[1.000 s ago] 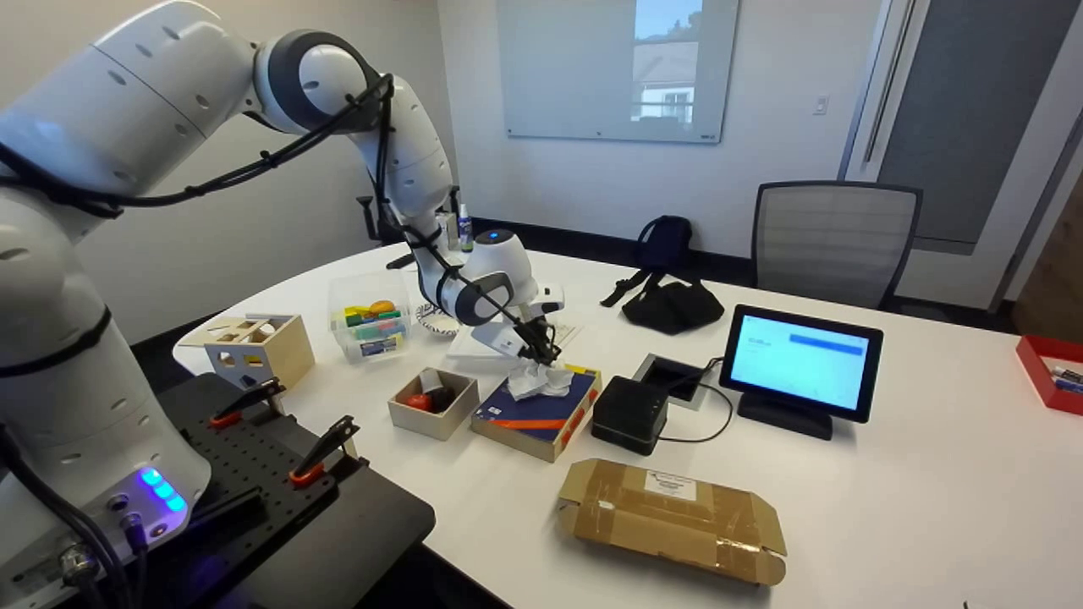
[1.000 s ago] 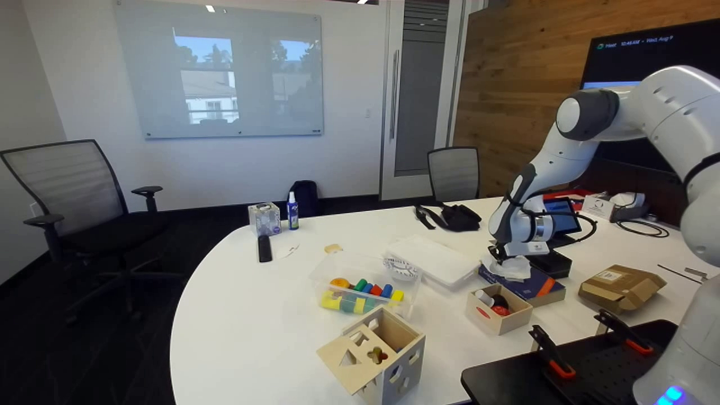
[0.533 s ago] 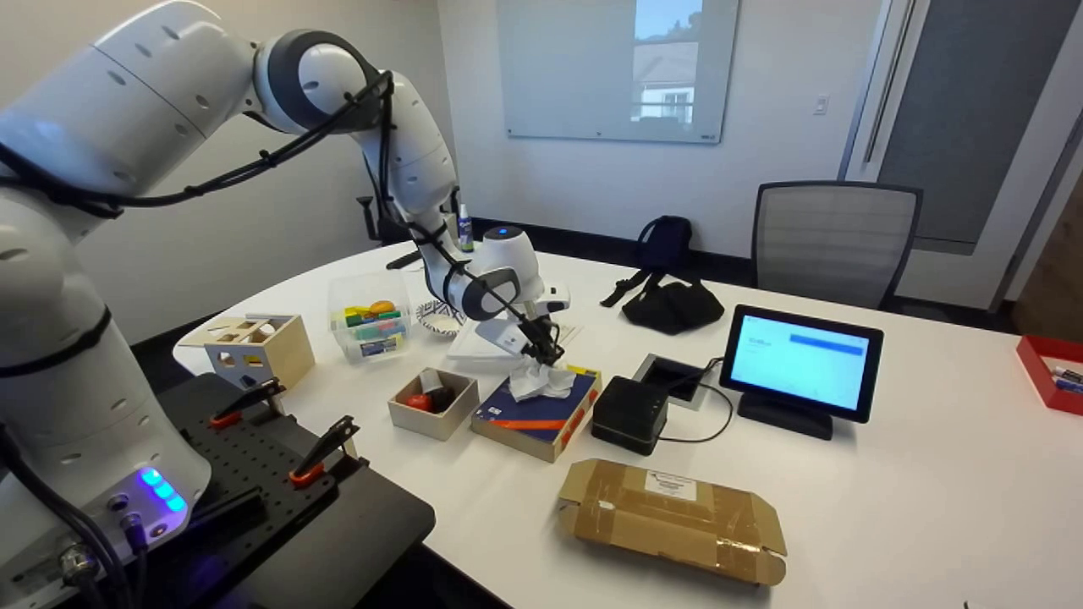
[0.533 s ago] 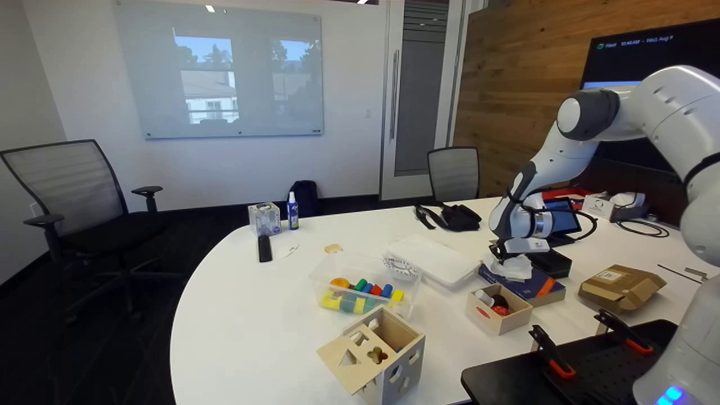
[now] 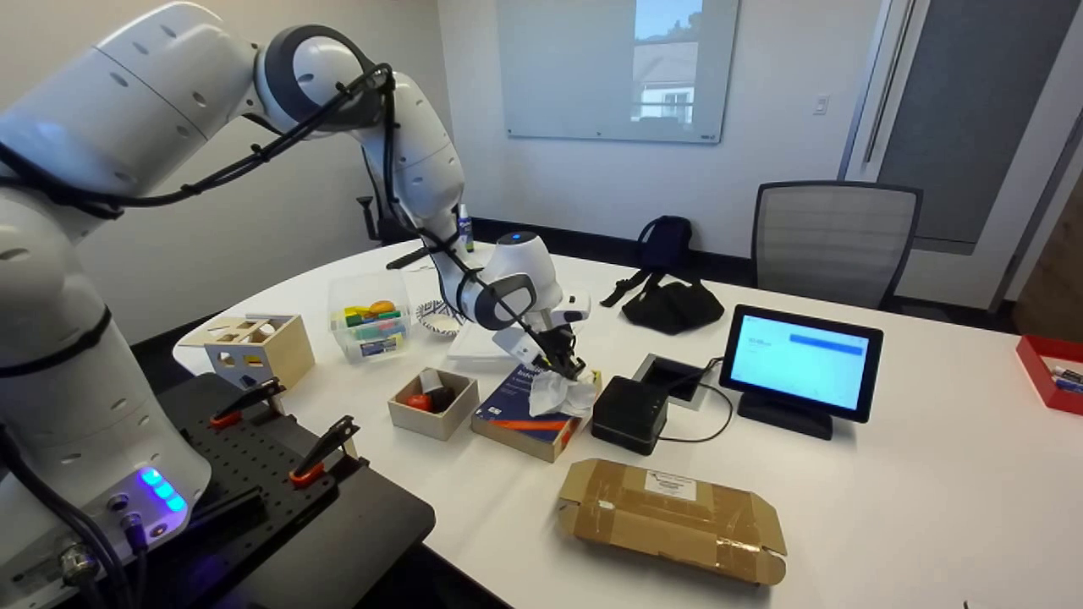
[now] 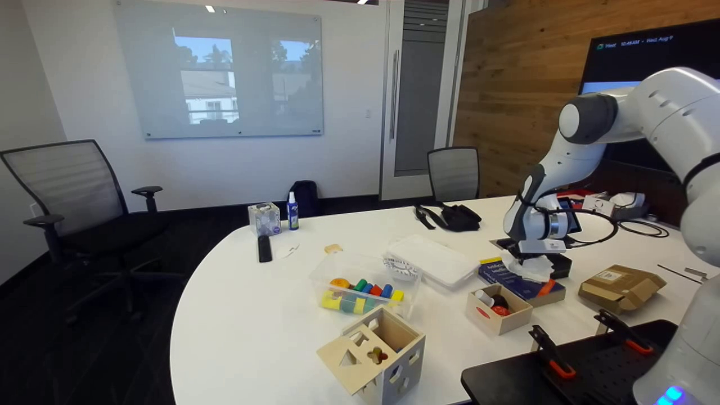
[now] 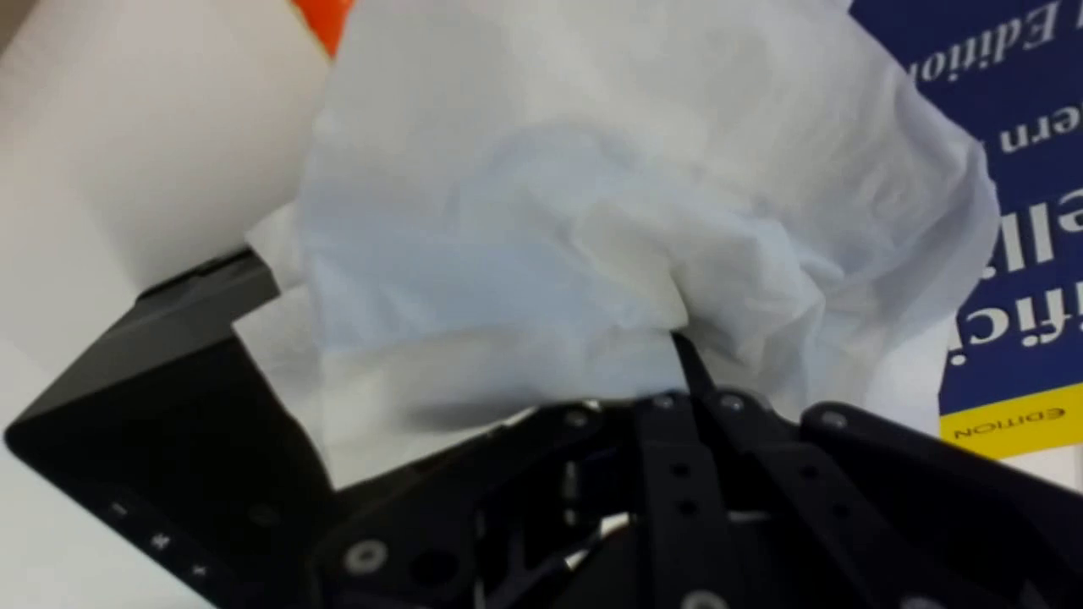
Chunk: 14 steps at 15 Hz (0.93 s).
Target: Use the paper towel to wipe the book
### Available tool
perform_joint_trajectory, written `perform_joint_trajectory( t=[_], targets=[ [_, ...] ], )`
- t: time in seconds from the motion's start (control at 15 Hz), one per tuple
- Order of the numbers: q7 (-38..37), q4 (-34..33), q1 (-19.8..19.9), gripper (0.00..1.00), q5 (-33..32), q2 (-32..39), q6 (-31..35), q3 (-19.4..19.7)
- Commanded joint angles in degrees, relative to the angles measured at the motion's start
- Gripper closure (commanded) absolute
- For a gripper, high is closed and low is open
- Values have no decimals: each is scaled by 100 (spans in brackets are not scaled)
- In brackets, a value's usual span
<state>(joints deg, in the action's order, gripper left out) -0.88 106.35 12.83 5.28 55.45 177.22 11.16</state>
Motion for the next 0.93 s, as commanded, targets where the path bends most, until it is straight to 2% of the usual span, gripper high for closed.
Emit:
perform_joint_trajectory(
  t=[0.0, 0.07, 0.4, 0.53, 0.67, 0.87],
  targets=[
    [-96, 10, 116, 100, 3, 21, 90, -188],
    [-36, 9, 197, 100, -16, 10, 44, -313],
    [534, 208, 974, 100, -127, -221, -252, -1411],
    [709, 303, 1162, 100, -109, -314, -568, -1658],
    [836, 367, 1255, 100, -46, -382, -860, -1767],
    [679, 403, 1078, 100, 55, -452, -1166, -1506]
  ],
)
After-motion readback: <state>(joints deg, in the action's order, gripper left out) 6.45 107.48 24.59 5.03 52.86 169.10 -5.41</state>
